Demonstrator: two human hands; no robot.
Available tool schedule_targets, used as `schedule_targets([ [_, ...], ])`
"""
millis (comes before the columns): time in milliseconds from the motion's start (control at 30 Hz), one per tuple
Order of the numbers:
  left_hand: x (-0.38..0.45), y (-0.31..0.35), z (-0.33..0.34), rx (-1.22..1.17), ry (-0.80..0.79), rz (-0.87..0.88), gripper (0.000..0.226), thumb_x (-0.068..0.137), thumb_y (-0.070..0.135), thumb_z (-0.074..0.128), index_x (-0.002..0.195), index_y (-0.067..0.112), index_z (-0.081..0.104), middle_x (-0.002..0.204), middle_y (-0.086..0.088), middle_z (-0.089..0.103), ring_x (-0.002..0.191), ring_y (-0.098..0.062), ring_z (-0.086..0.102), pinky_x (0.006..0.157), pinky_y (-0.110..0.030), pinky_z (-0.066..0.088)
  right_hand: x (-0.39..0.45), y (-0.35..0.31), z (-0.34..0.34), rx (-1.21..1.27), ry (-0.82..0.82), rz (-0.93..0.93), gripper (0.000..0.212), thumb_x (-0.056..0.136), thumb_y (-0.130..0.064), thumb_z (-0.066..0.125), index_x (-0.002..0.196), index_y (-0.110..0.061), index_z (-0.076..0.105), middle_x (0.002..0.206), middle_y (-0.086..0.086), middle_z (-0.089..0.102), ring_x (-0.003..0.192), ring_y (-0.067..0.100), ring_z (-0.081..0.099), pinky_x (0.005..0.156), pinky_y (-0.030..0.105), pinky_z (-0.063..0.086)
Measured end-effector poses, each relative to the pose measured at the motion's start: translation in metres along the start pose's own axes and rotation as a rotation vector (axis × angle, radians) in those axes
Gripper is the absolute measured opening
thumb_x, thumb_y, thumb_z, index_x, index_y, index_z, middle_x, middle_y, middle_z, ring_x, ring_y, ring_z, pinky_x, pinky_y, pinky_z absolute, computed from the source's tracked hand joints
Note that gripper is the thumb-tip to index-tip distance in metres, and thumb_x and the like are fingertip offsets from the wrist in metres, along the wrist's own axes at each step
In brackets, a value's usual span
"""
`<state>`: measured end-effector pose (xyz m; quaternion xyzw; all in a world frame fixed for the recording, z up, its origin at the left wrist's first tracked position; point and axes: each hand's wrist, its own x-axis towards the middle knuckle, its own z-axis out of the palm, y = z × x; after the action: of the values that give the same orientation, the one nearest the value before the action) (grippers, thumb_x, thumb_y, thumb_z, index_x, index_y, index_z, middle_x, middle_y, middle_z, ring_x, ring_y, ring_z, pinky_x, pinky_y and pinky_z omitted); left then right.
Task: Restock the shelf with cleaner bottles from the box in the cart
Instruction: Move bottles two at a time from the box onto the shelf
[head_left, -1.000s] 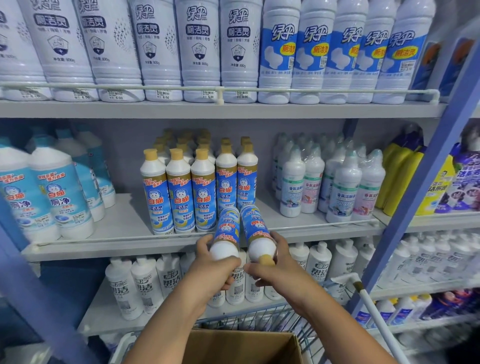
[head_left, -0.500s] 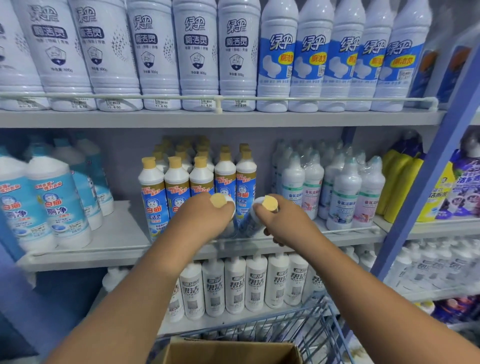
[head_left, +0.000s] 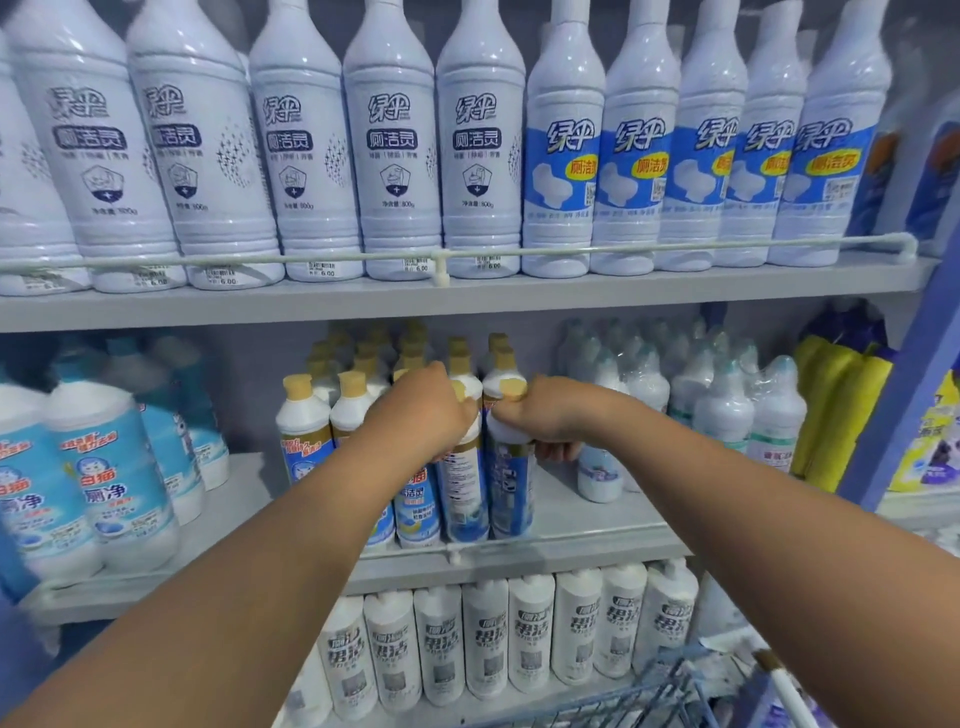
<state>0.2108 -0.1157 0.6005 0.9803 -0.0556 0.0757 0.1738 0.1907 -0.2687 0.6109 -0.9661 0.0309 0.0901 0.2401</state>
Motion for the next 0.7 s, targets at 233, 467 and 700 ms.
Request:
schedule_targets([
  [233,0.022,0.011,-0.008,0.181,0.070,0.048,0.038,0.086,0.048,0.066,0.110,0.019,0.064,0.110,-0.004,0.064,0.100,-0.026,0.062,0.067,-0.032,0.040,0.031,0.013,-0.005,0.063,0.048,-0.005,0.057,0.097,-0.060,0.043,0.120,-0.009,0.054,0.078,0.011,0.071,0.059,0.023,0.066,0.058,0.032,0.057],
  [467,0.029,-0.002,-0.024,0.202,0.050,0.342,0.035,0.090,0.044,0.061,0.123,0.031,0.062,0.124,0.002,0.063,0.110,-0.022,0.058,0.083,-0.035,0.050,0.037,0.024,-0.002,-0.065,0.222,-0.021,0.063,0.088,-0.073,0.046,0.090,-0.012,0.062,0.072,0.007,0.068,0.060,0.022,0.066,0.053,0.027,0.049],
  [700,0.042,-0.012,-0.029,0.079,-0.120,0.428,0.030,0.090,0.032,0.065,0.120,0.034,0.065,0.121,0.005,0.065,0.104,-0.016,0.058,0.090,-0.035,0.050,0.027,-0.003,-0.015,-0.085,0.464,-0.136,0.043,0.082,-0.054,0.073,0.078,-0.013,0.061,0.083,0.008,0.066,0.074,0.020,0.059,0.058,0.028,0.041],
])
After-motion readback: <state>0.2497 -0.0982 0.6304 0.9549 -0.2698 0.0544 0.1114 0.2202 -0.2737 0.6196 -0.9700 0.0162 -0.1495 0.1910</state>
